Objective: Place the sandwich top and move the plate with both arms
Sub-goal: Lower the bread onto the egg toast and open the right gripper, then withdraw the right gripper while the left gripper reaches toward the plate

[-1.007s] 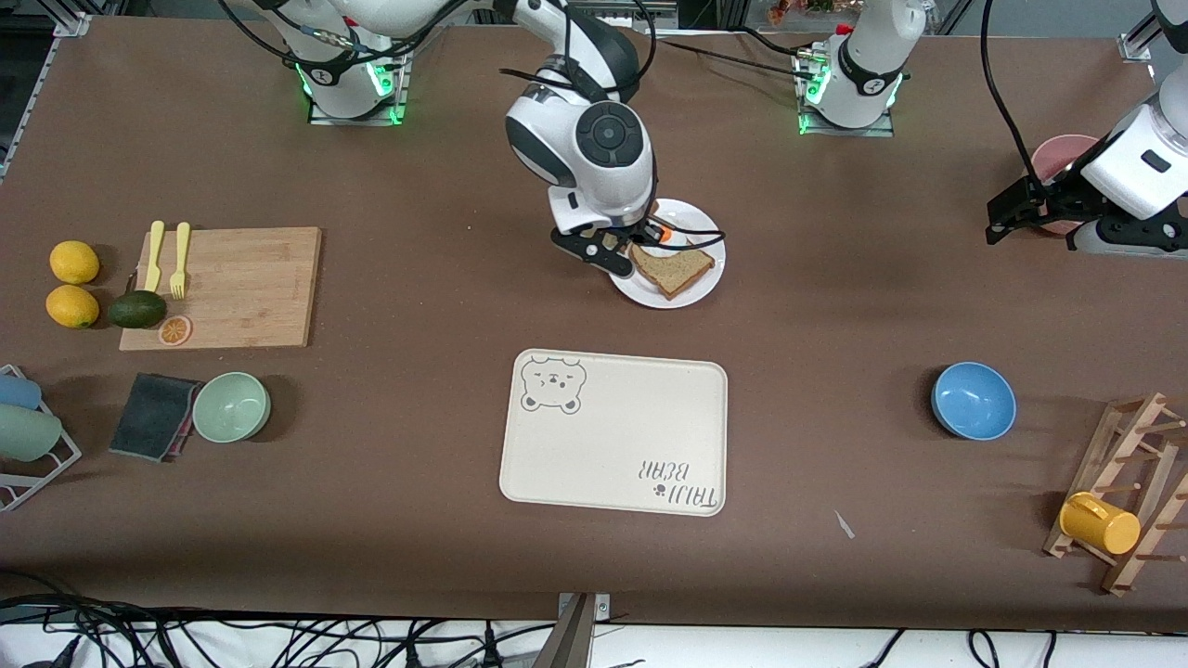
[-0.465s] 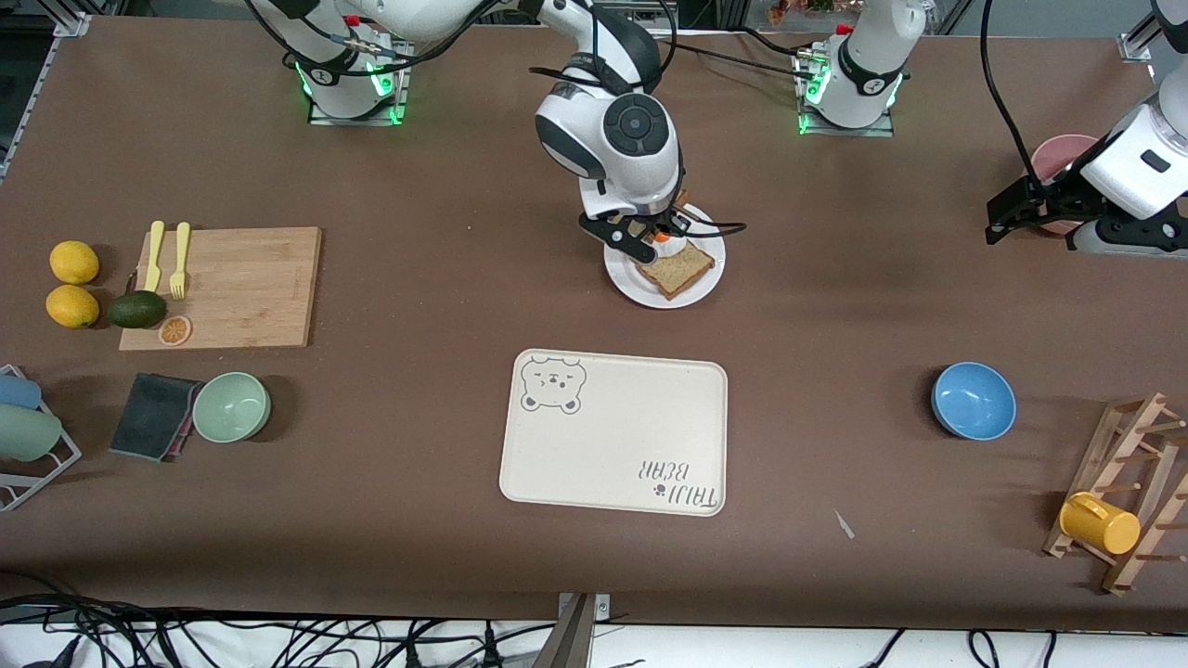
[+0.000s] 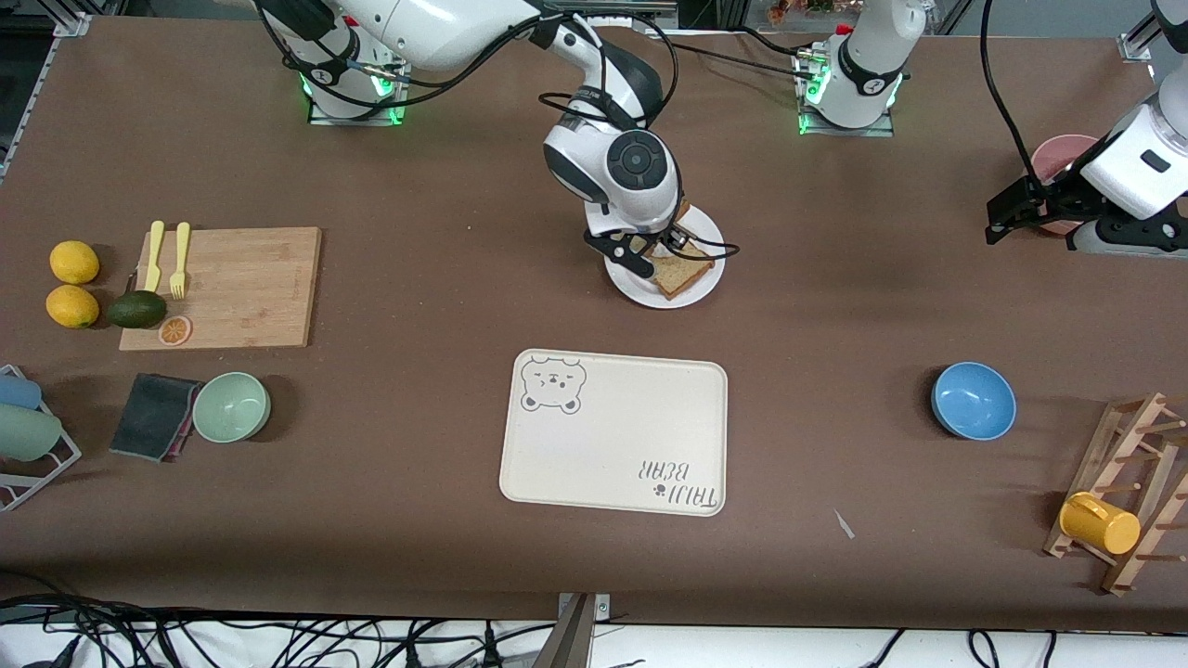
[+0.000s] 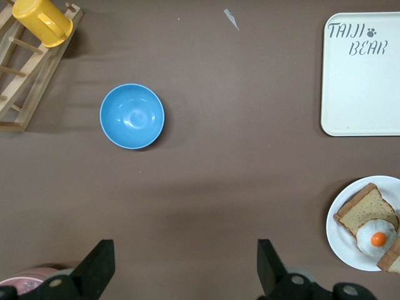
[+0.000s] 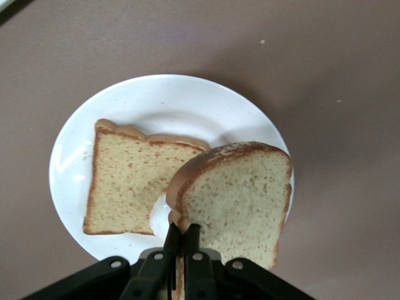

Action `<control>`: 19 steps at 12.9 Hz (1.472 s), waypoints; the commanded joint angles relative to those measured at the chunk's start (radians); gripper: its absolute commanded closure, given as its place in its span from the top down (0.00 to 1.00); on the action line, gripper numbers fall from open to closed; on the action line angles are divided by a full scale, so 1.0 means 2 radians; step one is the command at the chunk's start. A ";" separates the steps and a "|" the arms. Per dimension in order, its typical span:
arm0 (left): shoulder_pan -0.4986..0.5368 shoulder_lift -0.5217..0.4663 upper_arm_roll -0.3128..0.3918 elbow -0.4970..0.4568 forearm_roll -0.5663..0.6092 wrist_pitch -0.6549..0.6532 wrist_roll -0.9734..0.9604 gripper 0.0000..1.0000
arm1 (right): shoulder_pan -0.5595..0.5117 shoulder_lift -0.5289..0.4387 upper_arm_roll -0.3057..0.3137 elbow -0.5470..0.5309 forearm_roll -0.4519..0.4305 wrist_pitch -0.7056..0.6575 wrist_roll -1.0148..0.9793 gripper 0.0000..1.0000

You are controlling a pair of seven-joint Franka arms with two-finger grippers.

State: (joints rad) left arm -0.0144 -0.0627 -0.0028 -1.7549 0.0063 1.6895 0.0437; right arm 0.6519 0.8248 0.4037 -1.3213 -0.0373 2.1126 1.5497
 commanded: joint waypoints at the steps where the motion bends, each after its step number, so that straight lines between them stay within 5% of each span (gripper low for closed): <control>1: -0.001 0.000 -0.001 0.008 0.012 -0.009 0.000 1.00 | 0.013 0.020 -0.002 0.016 0.006 0.040 0.003 0.00; 2: 0.000 0.000 -0.001 0.007 0.011 -0.009 0.000 1.00 | 0.021 0.025 -0.004 0.016 0.003 0.053 0.006 0.12; 4: 0.000 0.004 -0.001 0.008 0.011 -0.009 0.000 1.00 | 0.021 0.028 -0.008 0.016 -0.002 0.057 0.002 0.56; 7: 0.000 0.017 0.001 0.021 -0.006 -0.011 -0.001 1.00 | 0.014 0.028 -0.012 0.016 -0.031 0.055 -0.013 0.65; 9: 0.000 0.019 0.001 0.021 -0.006 -0.013 -0.001 1.00 | 0.001 0.026 -0.013 0.016 -0.038 0.049 -0.038 0.79; 14: -0.014 0.030 -0.018 0.021 -0.008 -0.053 0.000 1.00 | -0.034 -0.007 -0.019 0.035 -0.049 -0.053 -0.120 0.99; 19: -0.009 0.049 -0.027 0.010 -0.102 -0.083 0.000 1.00 | -0.124 -0.065 -0.019 0.055 -0.049 -0.146 -0.257 1.00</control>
State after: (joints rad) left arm -0.0435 0.0095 -0.0607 -1.7498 -0.1290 1.5580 0.0432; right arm 0.4776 0.7503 0.3544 -1.2030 -0.1275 1.8900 1.1394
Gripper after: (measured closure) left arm 0.000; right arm 0.000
